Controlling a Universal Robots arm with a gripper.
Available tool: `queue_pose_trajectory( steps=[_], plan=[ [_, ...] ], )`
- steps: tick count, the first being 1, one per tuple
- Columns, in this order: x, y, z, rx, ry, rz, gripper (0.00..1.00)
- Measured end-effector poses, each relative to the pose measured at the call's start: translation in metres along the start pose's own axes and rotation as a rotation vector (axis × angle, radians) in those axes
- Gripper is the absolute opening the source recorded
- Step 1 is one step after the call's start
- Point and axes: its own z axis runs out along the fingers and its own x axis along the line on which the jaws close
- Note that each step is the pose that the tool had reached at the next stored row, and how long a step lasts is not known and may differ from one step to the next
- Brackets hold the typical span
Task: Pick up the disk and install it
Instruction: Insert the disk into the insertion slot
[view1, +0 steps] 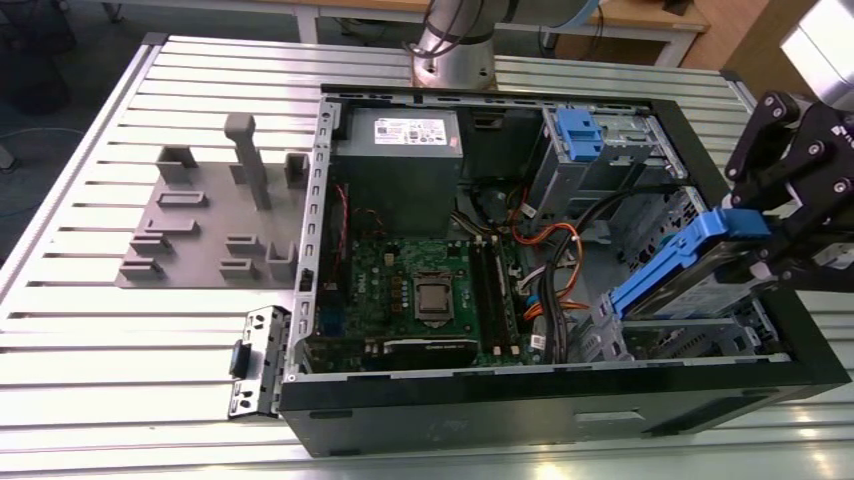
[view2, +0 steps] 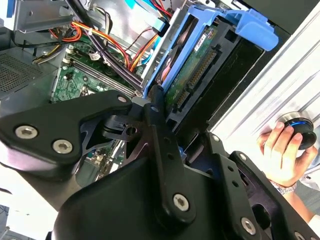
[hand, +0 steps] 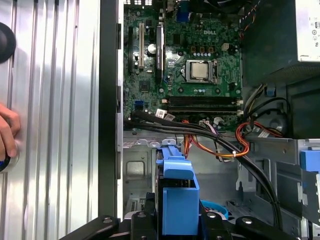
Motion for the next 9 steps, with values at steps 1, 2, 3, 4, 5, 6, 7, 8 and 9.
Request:
queue_pose_trajectory(
  steps=[1,2,3,4,5,6,7,8,9],
  plan=[
    [0.0,0.0,0.0004,0.0,-0.0001,0.0,0.36],
    [0.0001,0.0,0.0007,0.0,0.0,0.0,0.36],
    [0.0001,-0.0001,0.0011,0.0,-0.0001,0.0,0.36],
    [0.0001,-0.0001,0.0016,0.0,-0.0001,0.0,0.36],
    [0.0002,-0.0001,0.002,0.0,-0.0001,0.0,0.36],
    [0.0002,-0.0001,0.0024,0.0,0.0,0.0,0.36],
    [0.0003,-0.0002,0.0028,0.0,0.0,0.0,0.36],
    [0.0003,-0.0002,0.0033,0.0,0.0,0.0,0.36],
    [0.0003,-0.0002,0.0038,0.0,-0.0001,0.0,0.36]
  ],
)
